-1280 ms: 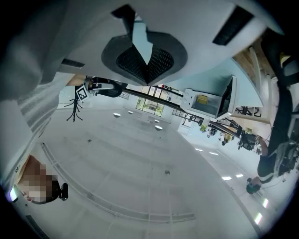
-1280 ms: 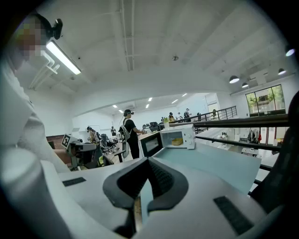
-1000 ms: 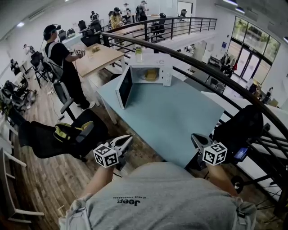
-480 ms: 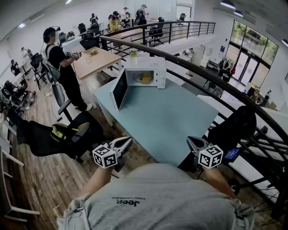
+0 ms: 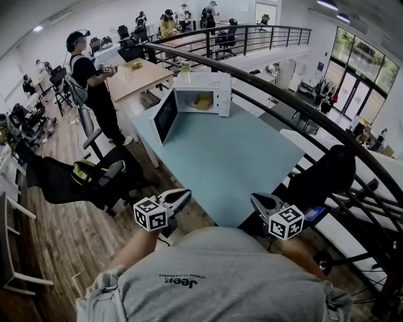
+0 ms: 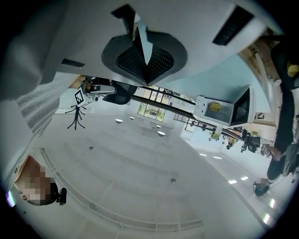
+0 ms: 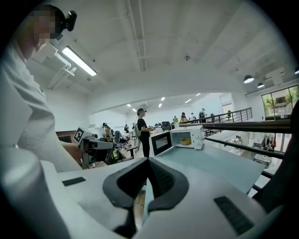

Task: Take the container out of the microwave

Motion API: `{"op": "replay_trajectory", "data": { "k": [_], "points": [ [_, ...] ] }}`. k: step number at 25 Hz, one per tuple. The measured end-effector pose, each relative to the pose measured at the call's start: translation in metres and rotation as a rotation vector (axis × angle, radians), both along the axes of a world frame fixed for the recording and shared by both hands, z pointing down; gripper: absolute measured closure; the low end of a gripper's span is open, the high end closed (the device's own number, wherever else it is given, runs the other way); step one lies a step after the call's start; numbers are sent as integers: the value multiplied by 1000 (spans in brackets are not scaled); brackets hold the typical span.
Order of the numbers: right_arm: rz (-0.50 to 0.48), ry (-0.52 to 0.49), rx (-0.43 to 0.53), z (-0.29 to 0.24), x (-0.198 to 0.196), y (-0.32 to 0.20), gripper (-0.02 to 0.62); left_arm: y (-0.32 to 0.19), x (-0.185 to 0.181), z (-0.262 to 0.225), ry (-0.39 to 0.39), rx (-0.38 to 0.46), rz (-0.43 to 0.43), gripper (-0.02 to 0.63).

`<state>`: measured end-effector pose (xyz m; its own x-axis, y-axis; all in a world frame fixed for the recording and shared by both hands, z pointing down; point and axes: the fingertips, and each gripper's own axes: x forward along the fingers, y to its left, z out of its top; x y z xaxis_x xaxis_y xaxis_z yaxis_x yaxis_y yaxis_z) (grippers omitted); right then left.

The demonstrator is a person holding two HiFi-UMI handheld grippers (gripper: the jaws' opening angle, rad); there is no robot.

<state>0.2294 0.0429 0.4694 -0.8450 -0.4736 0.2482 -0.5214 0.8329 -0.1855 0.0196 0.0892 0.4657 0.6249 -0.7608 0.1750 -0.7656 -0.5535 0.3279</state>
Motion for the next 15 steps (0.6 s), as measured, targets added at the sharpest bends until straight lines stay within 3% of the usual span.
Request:
{"op": "replay_trajectory", "data": {
  "k": [5, 10, 15],
  "points": [
    [-36, -20, -25, 10, -6, 1, 577, 8, 9, 9, -16, -33, -8, 588],
    [-44, -17, -41, 23, -31, -11, 578, -5, -13, 27, -10, -72, -9, 588],
    [18, 11, -43, 32, -57, -41, 577, -49, -34, 43, 19, -73, 76, 588]
  ]
}}
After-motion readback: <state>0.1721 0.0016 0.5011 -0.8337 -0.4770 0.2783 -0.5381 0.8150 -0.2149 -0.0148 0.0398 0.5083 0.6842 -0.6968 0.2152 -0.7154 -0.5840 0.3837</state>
